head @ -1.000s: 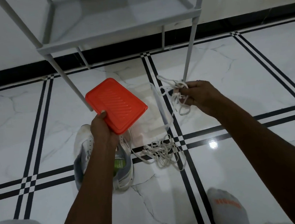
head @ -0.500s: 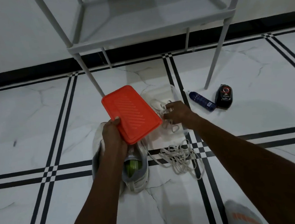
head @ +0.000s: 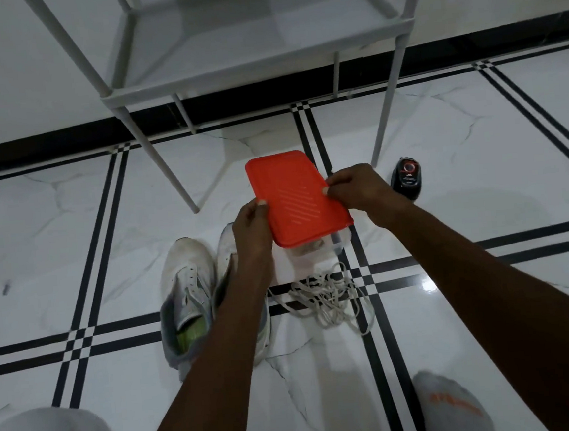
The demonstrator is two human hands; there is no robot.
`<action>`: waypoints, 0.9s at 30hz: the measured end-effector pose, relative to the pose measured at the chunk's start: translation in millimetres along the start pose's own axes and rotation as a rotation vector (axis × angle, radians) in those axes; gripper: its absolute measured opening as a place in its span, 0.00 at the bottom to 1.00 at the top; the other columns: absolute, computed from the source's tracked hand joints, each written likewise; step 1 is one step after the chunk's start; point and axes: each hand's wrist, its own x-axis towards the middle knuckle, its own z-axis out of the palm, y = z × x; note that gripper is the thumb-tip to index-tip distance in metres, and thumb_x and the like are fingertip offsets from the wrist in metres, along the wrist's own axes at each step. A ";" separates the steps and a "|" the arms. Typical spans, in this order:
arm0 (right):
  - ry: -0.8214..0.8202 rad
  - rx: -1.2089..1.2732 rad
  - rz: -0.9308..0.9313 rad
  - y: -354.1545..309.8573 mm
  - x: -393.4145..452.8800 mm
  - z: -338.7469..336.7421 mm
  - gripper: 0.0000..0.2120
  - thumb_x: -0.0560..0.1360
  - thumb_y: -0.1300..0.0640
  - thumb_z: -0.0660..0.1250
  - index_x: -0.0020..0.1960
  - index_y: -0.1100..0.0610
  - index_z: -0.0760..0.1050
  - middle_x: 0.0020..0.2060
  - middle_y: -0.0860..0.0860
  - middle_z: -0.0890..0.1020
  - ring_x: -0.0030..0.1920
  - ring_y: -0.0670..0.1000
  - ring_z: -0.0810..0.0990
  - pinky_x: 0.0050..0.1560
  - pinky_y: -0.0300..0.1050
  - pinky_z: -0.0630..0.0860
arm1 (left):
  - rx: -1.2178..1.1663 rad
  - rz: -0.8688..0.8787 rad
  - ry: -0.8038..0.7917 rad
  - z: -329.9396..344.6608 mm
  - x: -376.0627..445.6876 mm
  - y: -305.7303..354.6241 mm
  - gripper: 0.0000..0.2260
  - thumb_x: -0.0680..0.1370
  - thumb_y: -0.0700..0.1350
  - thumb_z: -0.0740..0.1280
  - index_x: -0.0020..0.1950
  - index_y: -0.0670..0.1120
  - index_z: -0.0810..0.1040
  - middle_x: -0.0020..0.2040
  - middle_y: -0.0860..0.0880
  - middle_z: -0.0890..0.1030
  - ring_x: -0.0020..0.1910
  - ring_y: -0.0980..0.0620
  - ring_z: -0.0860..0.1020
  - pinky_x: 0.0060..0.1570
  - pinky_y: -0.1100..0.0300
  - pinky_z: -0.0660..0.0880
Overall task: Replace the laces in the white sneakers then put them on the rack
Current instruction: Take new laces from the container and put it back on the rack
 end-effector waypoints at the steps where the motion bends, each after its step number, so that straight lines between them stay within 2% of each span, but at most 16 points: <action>1: 0.027 -0.051 -0.011 5.1 1.0 -2.1 0.11 0.75 0.61 0.72 0.57 0.60 0.82 0.54 0.55 0.83 0.55 0.55 0.82 0.58 0.54 0.80 | 0.062 0.026 -0.015 2.0 0.7 -3.4 0.13 0.84 0.44 0.64 0.66 0.42 0.79 0.57 0.45 0.83 0.55 0.49 0.83 0.60 0.45 0.80; 2: 0.049 -0.091 -0.016 9.4 1.4 -3.0 0.11 0.74 0.61 0.72 0.57 0.59 0.82 0.56 0.56 0.83 0.57 0.55 0.82 0.60 0.57 0.79 | 0.114 0.052 -0.030 2.9 1.6 -7.6 0.13 0.84 0.44 0.64 0.66 0.42 0.79 0.56 0.47 0.84 0.53 0.53 0.83 0.58 0.50 0.81; 4: 0.088 -0.192 -0.041 16.0 1.5 -3.5 0.14 0.75 0.60 0.72 0.60 0.59 0.82 0.60 0.56 0.82 0.60 0.56 0.80 0.65 0.57 0.76 | 0.204 0.110 -0.041 6.0 3.4 -17.4 0.12 0.84 0.43 0.64 0.66 0.43 0.80 0.51 0.54 0.83 0.44 0.66 0.82 0.47 0.68 0.79; 6: 0.101 -0.328 -0.086 19.4 0.7 -2.6 0.14 0.77 0.60 0.70 0.61 0.60 0.81 0.59 0.57 0.83 0.59 0.56 0.81 0.65 0.54 0.75 | 0.284 0.169 -0.031 10.2 6.6 -26.0 0.12 0.84 0.42 0.64 0.66 0.44 0.79 0.47 0.57 0.80 0.38 0.69 0.80 0.38 0.76 0.73; 8: 0.103 -0.390 -0.115 22.4 0.7 -0.6 0.13 0.77 0.61 0.69 0.61 0.62 0.81 0.57 0.58 0.84 0.57 0.56 0.82 0.63 0.49 0.76 | 0.372 0.223 0.001 13.9 10.8 -29.0 0.12 0.84 0.43 0.64 0.66 0.44 0.79 0.49 0.53 0.81 0.40 0.63 0.80 0.40 0.76 0.74; 9: 0.101 -0.390 -0.114 24.7 2.0 0.9 0.13 0.77 0.61 0.69 0.61 0.63 0.81 0.57 0.58 0.84 0.56 0.55 0.82 0.61 0.46 0.76 | 0.413 0.237 0.023 15.4 13.7 -30.9 0.13 0.83 0.45 0.65 0.66 0.43 0.80 0.52 0.50 0.81 0.44 0.59 0.81 0.46 0.69 0.78; 10: 0.094 -0.376 -0.105 26.5 3.7 2.6 0.13 0.77 0.61 0.69 0.61 0.63 0.81 0.57 0.58 0.84 0.55 0.55 0.83 0.58 0.44 0.77 | 0.458 0.252 0.043 15.9 17.4 -33.6 0.14 0.83 0.47 0.65 0.66 0.43 0.80 0.54 0.47 0.81 0.47 0.52 0.81 0.53 0.59 0.81; 11: 0.082 -0.356 -0.092 27.7 5.4 4.8 0.13 0.77 0.62 0.69 0.61 0.64 0.81 0.57 0.58 0.84 0.55 0.55 0.83 0.57 0.43 0.77 | 0.506 0.262 0.058 14.8 23.3 -39.2 0.16 0.82 0.49 0.65 0.66 0.44 0.81 0.55 0.44 0.81 0.50 0.47 0.81 0.56 0.50 0.80; 13: 0.065 -0.330 -0.075 29.3 9.3 9.8 0.14 0.78 0.62 0.69 0.62 0.64 0.80 0.57 0.58 0.83 0.55 0.55 0.83 0.55 0.42 0.76 | 0.544 0.253 0.077 12.3 32.5 -47.4 0.16 0.82 0.50 0.64 0.66 0.44 0.81 0.56 0.42 0.81 0.53 0.45 0.81 0.58 0.45 0.79; 15: 0.063 -0.321 -0.067 30.0 12.1 12.8 0.14 0.78 0.62 0.68 0.63 0.63 0.79 0.57 0.59 0.83 0.55 0.54 0.82 0.53 0.41 0.75 | 0.521 0.233 0.071 12.2 30.0 -43.3 0.16 0.82 0.49 0.64 0.67 0.44 0.80 0.56 0.45 0.82 0.49 0.50 0.82 0.56 0.51 0.80; 17: 0.057 -0.313 -0.057 32.6 14.2 15.3 0.14 0.78 0.62 0.68 0.64 0.63 0.79 0.57 0.59 0.83 0.55 0.54 0.83 0.53 0.41 0.75 | 0.484 0.205 0.053 11.3 27.6 -42.2 0.15 0.83 0.45 0.64 0.68 0.42 0.79 0.53 0.49 0.81 0.43 0.60 0.79 0.46 0.68 0.78; 18: 0.052 -0.312 -0.054 34.5 14.8 16.7 0.15 0.78 0.62 0.69 0.64 0.62 0.79 0.57 0.59 0.83 0.56 0.54 0.83 0.54 0.41 0.75 | 0.469 0.184 0.058 10.1 28.2 -44.4 0.15 0.83 0.44 0.64 0.69 0.42 0.78 0.54 0.50 0.80 0.43 0.62 0.78 0.44 0.72 0.75; 21: 0.048 -0.264 -0.027 38.1 15.4 19.0 0.16 0.77 0.61 0.71 0.64 0.62 0.79 0.58 0.58 0.83 0.57 0.54 0.83 0.57 0.42 0.76 | 0.373 0.088 0.051 5.3 26.1 -48.9 0.17 0.84 0.43 0.63 0.72 0.45 0.75 0.62 0.47 0.79 0.54 0.54 0.79 0.54 0.62 0.76; 22: 0.052 -0.228 0.001 39.4 17.2 19.5 0.17 0.76 0.60 0.72 0.64 0.62 0.79 0.59 0.58 0.83 0.57 0.54 0.82 0.59 0.44 0.77 | 0.339 0.059 0.044 4.5 26.5 -49.5 0.18 0.84 0.43 0.63 0.74 0.44 0.74 0.63 0.46 0.79 0.56 0.53 0.78 0.55 0.62 0.76; 25: 0.014 -0.094 0.127 39.9 18.7 19.3 0.20 0.77 0.61 0.71 0.68 0.61 0.75 0.61 0.59 0.81 0.59 0.56 0.81 0.63 0.55 0.78 | 0.253 -0.028 0.044 4.8 29.5 -48.1 0.18 0.83 0.39 0.65 0.73 0.41 0.72 0.58 0.42 0.78 0.52 0.51 0.77 0.48 0.65 0.75; 27: -0.035 -0.012 0.184 40.6 18.0 18.8 0.18 0.78 0.63 0.69 0.67 0.60 0.76 0.57 0.58 0.82 0.55 0.55 0.82 0.58 0.54 0.80 | 0.203 -0.057 0.026 5.6 30.2 -42.6 0.17 0.81 0.35 0.64 0.70 0.40 0.76 0.52 0.40 0.80 0.46 0.49 0.78 0.45 0.61 0.77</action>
